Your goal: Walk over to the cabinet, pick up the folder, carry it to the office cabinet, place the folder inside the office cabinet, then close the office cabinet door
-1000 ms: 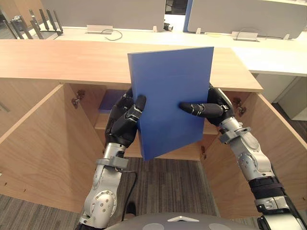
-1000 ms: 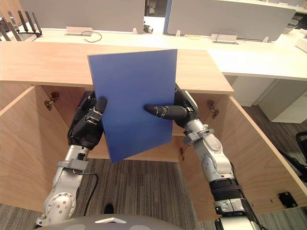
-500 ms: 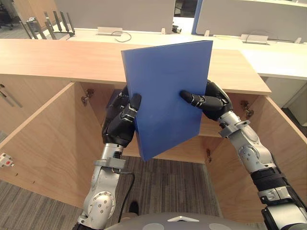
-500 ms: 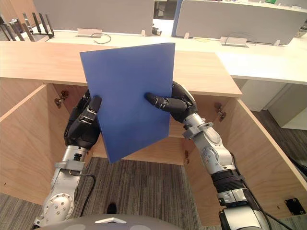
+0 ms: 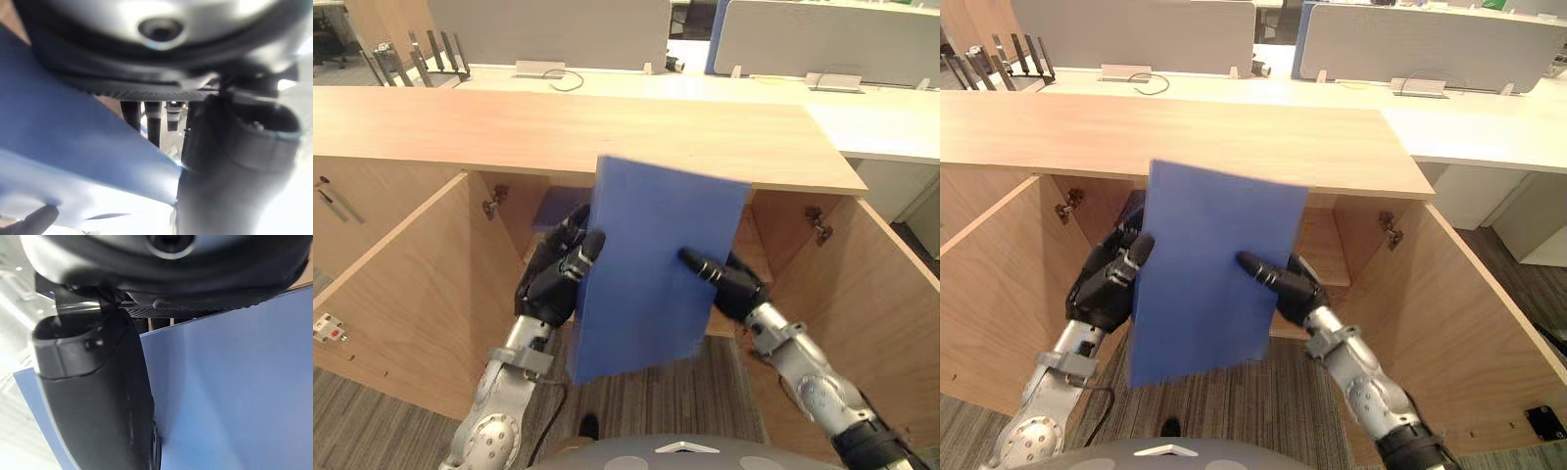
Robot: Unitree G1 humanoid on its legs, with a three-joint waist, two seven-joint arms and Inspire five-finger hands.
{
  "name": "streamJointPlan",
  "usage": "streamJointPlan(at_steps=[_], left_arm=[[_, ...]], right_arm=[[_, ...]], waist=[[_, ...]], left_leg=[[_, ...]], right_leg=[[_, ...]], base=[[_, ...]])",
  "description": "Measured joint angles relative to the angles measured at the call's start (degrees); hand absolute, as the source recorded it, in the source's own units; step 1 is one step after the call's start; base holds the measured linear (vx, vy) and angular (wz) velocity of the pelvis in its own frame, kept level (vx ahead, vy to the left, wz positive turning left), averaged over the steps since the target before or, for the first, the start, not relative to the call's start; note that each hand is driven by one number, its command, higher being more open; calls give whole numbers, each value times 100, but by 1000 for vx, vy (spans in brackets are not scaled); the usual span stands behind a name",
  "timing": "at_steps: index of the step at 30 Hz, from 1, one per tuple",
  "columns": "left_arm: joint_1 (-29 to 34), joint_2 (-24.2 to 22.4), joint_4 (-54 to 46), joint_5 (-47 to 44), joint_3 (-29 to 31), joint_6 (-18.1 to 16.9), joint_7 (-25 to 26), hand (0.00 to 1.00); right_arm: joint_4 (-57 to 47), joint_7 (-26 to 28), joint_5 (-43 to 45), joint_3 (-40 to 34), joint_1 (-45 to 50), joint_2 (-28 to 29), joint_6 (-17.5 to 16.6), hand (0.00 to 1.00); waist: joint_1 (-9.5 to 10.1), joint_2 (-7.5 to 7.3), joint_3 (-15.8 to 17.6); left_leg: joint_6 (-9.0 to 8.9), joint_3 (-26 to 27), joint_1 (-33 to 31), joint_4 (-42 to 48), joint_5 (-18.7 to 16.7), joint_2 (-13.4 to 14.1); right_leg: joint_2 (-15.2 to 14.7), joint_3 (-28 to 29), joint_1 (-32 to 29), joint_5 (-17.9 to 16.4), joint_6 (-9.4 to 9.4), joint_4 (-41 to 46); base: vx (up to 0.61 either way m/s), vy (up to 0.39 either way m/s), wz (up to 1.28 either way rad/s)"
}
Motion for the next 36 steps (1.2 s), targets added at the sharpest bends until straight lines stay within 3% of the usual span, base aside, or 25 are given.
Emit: streamJointPlan(at_steps=[3, 6, 10, 15, 21, 25, 31, 36], left_arm=[[202, -26, 810, -32, 95, 350, -361, 100], [215, 8, 1692, 28, 233, 576, -387, 100], [163, -126, 2359, 504, 377, 826, -475, 100], [-24, -388, 3338, 1158, 633, 869, -614, 100], [-524, -1136, 5135, 1356, 1231, 985, -532, 100], [-736, -1620, 5810, 1563, 1863, 981, -361, 100], [-713, -1774, 7073, 1565, 3180, 1005, 681, 100], [-579, -1861, 7404, 1508, 4329, 978, 1077, 100]], right_arm=[[244, -68, 267, 680, 282, 38, 370, 0], [580, -61, 427, 1099, 371, 89, 611, 0], [1430, -60, 489, 992, 284, 536, 559, 0], [2099, -60, 464, 916, 143, 779, 552, 0], [2722, -67, 410, 770, 70, 1008, 510, 0], [3067, -77, 256, 484, 23, 1216, 597, 0], [3158, 209, 305, -670, -16, 2044, 584, 0], [3495, -26, 306, -1684, -613, 2444, 84, 0]], waist=[[-39, 18, -25], [-66, 57, -19], [-114, 105, -20], [-159, 133, 15], [-177, 119, 77], [-166, 129, 123], [-224, 74, 236], [-16, 50, 328]], left_leg=[[-64, 72, 21, -18, -48, 94], [-135, 71, 21, -20, -65, 193], [-141, 57, 21, -20, -63, 242], [-148, 58, 17, -21, -81, 241], [-200, 71, 17, -20, -116, 237], [-204, 88, 21, -20, -145, 239], [-214, 147, 141, -20, -231, 240], [-162, 75, 135, -20, -263, 129]], right_leg=[[72, 83, 13, 28, -23, -113], [170, 110, 23, 57, -67, -186], [202, 108, 25, 45, -56, -183], [200, 112, 23, 38, -61, -194], [206, 117, 23, 43, -67, -195], [216, 118, 32, 35, -72, -193], [207, 150, 123, -45, -71, -195], [109, 60, 175, -93, -18, -195]], base=[[-42, -21, -13], [-58, -45, -9], [-31, -32, -1], [0, 0, 0], [35, -21, -1], [49, -32, -2], [47, -35, -5], [22, -5, 10]])
